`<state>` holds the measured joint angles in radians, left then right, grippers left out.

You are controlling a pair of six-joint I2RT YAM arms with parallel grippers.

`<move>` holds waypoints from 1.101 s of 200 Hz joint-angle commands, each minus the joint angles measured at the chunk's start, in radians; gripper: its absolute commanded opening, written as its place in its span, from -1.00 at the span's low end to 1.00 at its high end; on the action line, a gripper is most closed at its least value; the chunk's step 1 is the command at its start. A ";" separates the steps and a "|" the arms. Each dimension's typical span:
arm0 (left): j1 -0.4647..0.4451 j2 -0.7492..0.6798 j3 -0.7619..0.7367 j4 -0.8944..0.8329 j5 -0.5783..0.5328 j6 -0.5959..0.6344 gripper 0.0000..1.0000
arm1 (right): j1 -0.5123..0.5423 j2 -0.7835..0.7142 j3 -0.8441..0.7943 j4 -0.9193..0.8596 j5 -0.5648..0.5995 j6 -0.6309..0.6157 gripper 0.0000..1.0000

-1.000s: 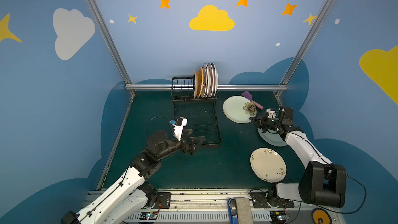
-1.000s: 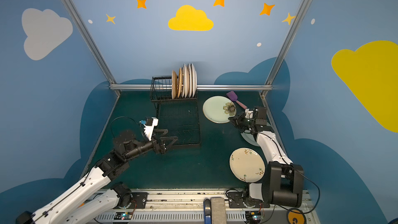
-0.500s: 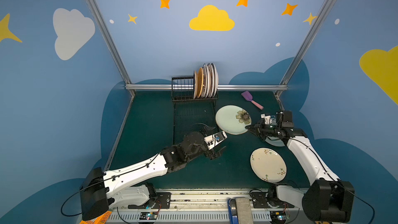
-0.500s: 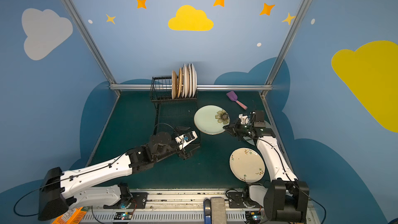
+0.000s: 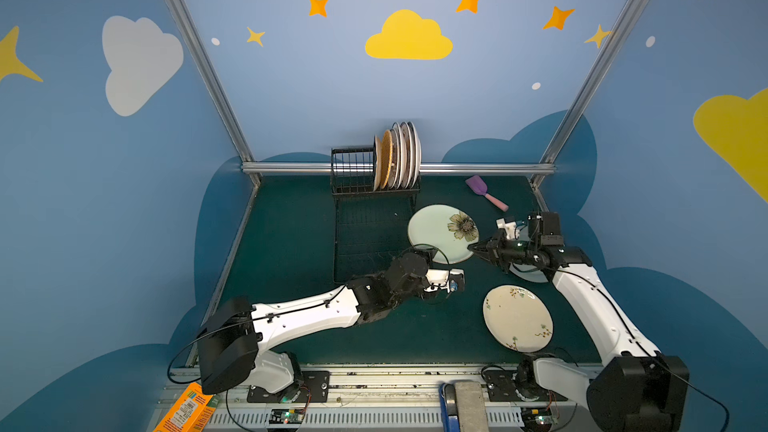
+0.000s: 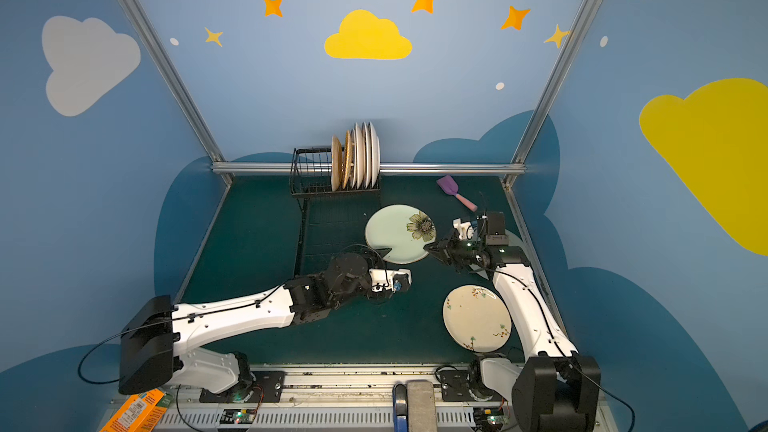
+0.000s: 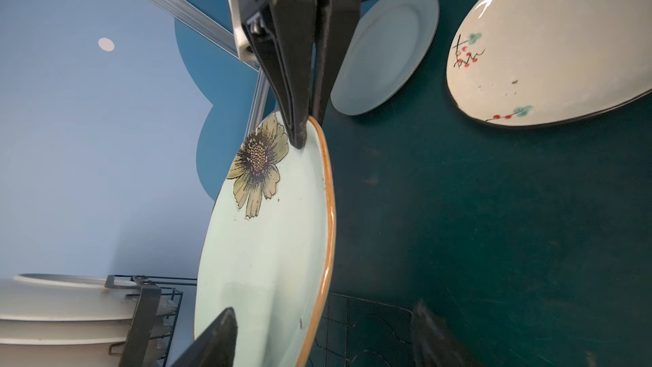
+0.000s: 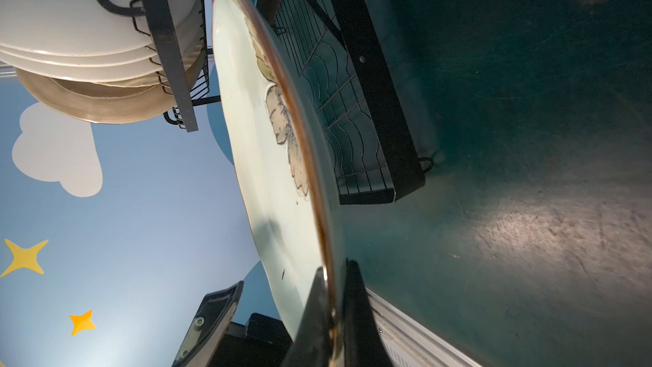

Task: Load the plates into the dish rack
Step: 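Reach the left gripper toward the tilted sunflower plate, then grasp the raised sunflower plate rim with the left gripper while the right holds it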

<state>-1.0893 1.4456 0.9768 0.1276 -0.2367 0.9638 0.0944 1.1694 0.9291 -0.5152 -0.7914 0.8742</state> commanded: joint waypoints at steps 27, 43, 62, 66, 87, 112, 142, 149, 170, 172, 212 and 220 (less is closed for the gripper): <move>-0.012 0.092 0.058 0.042 -0.098 0.105 0.31 | 0.014 -0.050 0.060 0.053 -0.078 -0.002 -1.00; -0.012 0.122 0.061 0.078 -0.128 0.139 0.21 | 0.018 -0.050 0.060 0.053 -0.081 0.002 -1.00; -0.013 0.164 0.069 0.141 -0.174 0.174 0.01 | 0.025 -0.054 0.060 0.053 -0.080 0.003 -1.00; -0.014 0.172 0.072 0.152 -0.183 0.180 -0.04 | 0.026 -0.054 0.060 0.053 -0.080 0.003 -1.00; -0.015 0.213 0.090 0.214 -0.230 0.205 -0.25 | 0.032 -0.058 0.063 0.053 -0.080 0.005 -1.00; -0.021 0.254 0.106 0.278 -0.280 0.244 -0.53 | 0.039 -0.063 0.065 0.049 -0.078 0.004 -1.00; -0.038 0.268 0.123 0.306 -0.327 0.256 -0.92 | 0.048 -0.066 0.064 0.049 -0.080 0.004 -1.00; -0.043 0.265 0.123 0.307 -0.335 0.255 -0.93 | 0.051 -0.068 0.066 0.049 -0.081 0.005 -1.00; -0.059 0.241 0.106 0.327 -0.349 0.254 -0.93 | 0.060 -0.070 0.070 0.053 -0.080 -0.008 -1.00; -0.060 0.239 0.105 0.330 -0.350 0.253 -0.93 | 0.062 -0.070 0.071 0.053 -0.079 -0.011 -1.00; -0.081 0.179 0.065 0.296 -0.367 0.244 -0.93 | 0.064 -0.068 0.103 0.038 -0.045 -0.063 -0.55; -0.085 0.167 0.057 0.280 -0.371 0.237 -0.93 | 0.065 -0.068 0.114 0.027 -0.027 -0.080 -0.35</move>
<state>-1.1591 1.6768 1.0473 0.3809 -0.5953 1.2221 0.1421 1.1454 0.9619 -0.5369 -0.7662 0.8730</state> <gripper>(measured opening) 0.145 0.204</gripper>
